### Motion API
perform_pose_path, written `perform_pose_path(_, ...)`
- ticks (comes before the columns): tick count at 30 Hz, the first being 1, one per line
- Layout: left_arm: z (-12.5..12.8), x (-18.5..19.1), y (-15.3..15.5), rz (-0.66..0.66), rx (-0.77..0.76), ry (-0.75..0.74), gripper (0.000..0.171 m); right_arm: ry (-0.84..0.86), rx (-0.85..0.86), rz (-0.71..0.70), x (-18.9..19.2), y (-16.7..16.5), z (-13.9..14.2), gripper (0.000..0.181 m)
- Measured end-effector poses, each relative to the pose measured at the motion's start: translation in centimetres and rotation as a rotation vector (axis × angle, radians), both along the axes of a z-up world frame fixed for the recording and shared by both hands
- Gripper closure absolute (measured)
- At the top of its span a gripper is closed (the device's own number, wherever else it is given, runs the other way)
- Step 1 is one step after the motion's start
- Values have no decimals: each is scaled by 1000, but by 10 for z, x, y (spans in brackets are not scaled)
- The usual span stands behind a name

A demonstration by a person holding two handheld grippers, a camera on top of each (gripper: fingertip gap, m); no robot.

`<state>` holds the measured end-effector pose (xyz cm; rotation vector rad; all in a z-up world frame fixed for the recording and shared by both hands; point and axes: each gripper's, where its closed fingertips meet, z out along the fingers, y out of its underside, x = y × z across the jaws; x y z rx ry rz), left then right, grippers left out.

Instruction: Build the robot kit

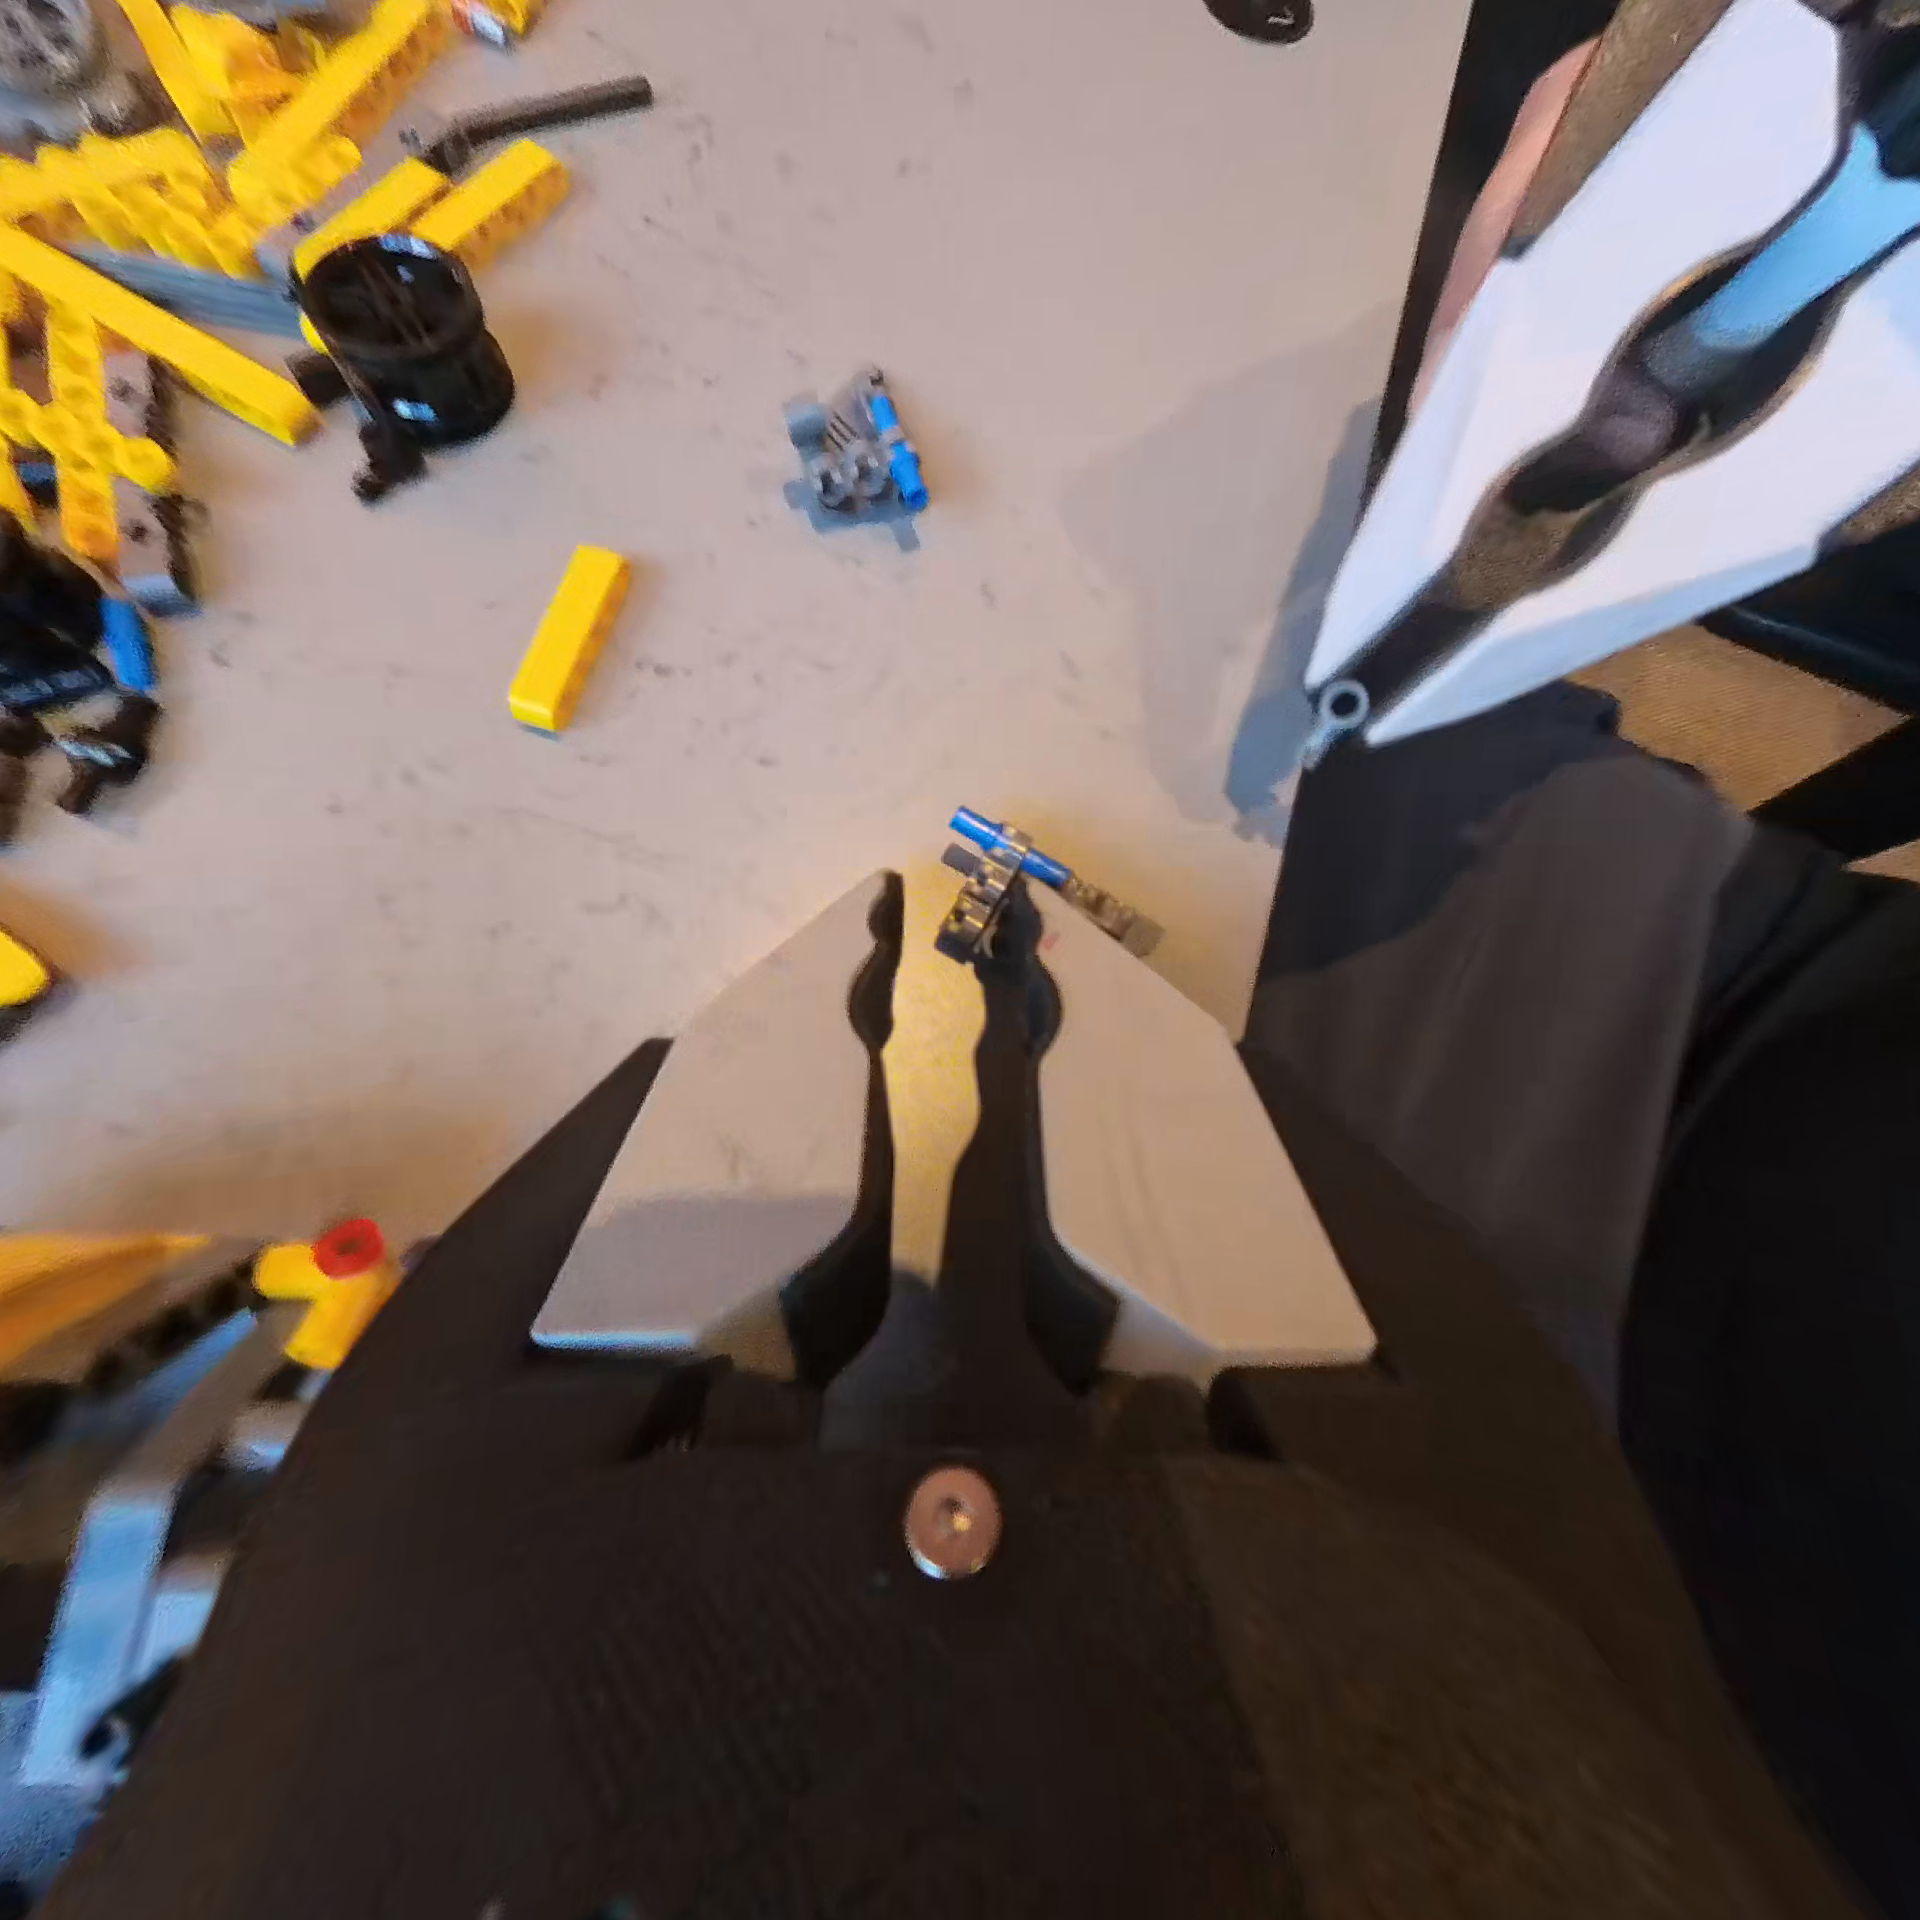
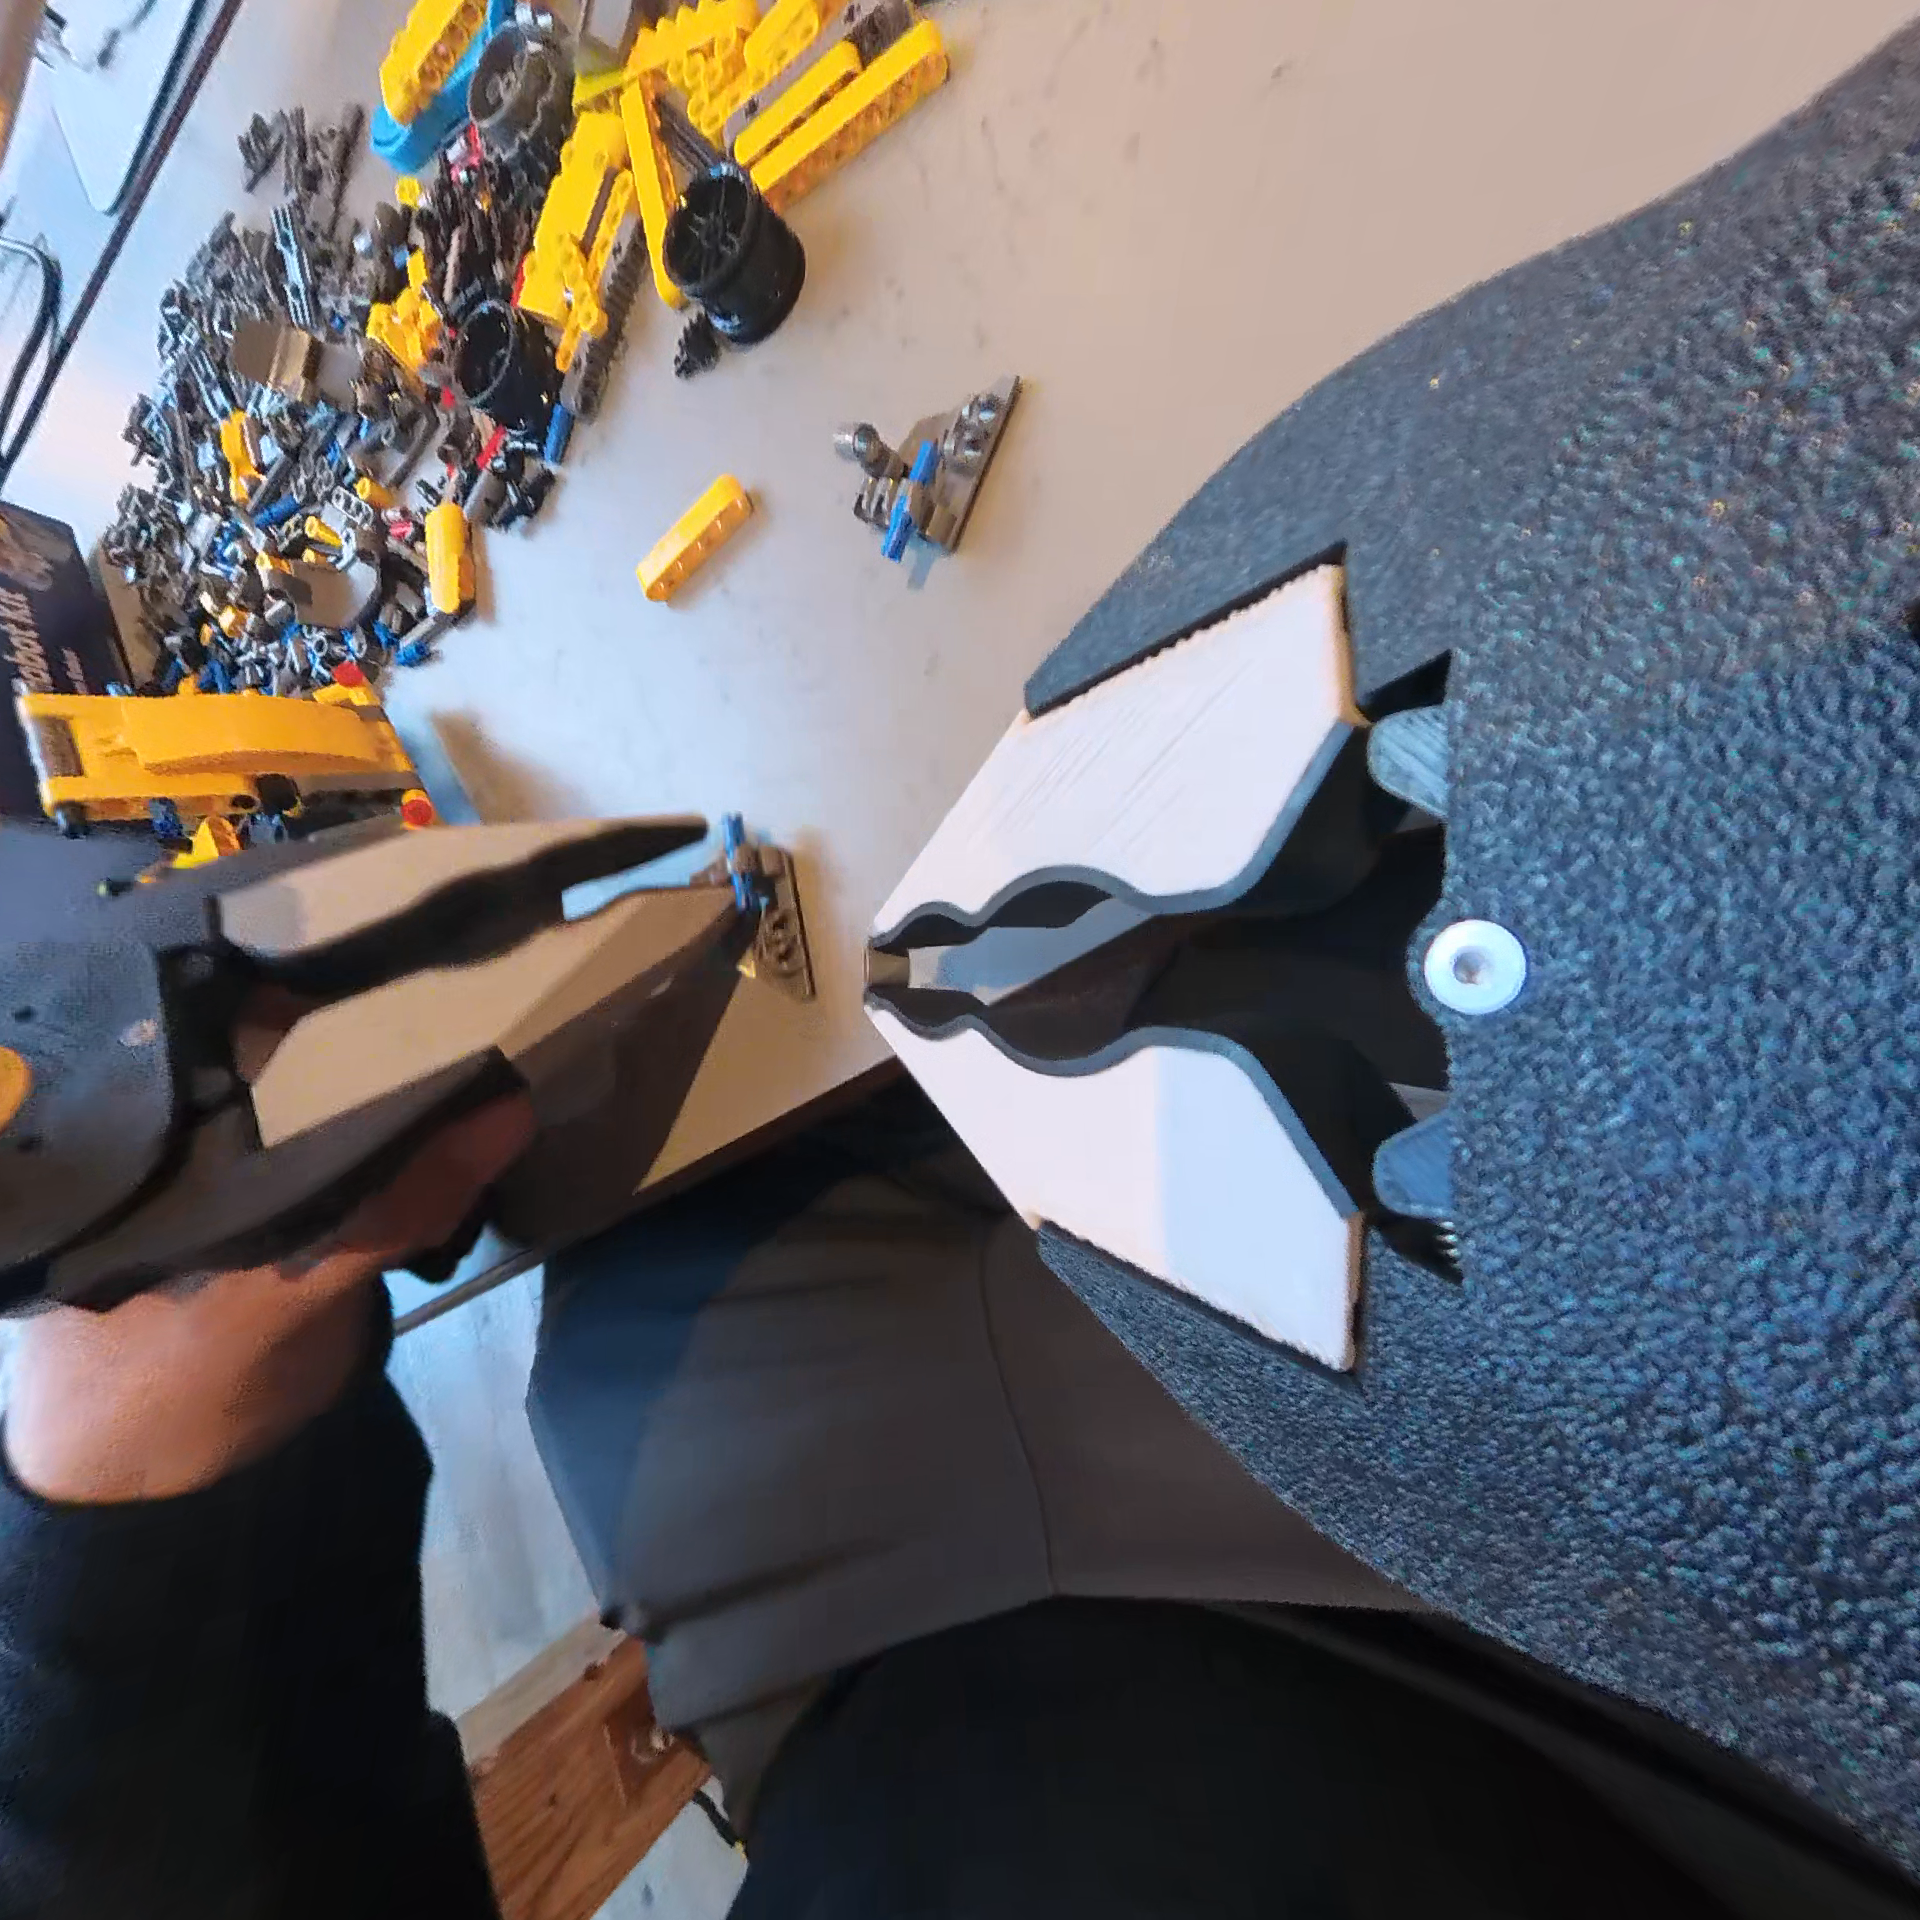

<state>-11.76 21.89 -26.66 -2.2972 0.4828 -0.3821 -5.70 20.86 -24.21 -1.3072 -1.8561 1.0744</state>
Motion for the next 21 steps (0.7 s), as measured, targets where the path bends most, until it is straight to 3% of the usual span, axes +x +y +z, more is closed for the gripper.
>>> perform_pose_path(6,22,-7,7,38,62,54,144,4,-10,-10,1,1,-1,174)
perform_pose_path(10,13,3,-16,93,-6,-40,127,15,-41,-33,-1,7,1,174)
perform_pose_path(13,4,11,-20,121,-21,-65,124,28,-65,-60,-3,12,4,174)
perform_pose_path(17,0,21,-12,115,-8,-76,123,40,-78,-114,-5,21,10,174)
perform_pose_path(21,-4,14,-3,80,20,57,143,35,-92,-143,-5,23,13,174)
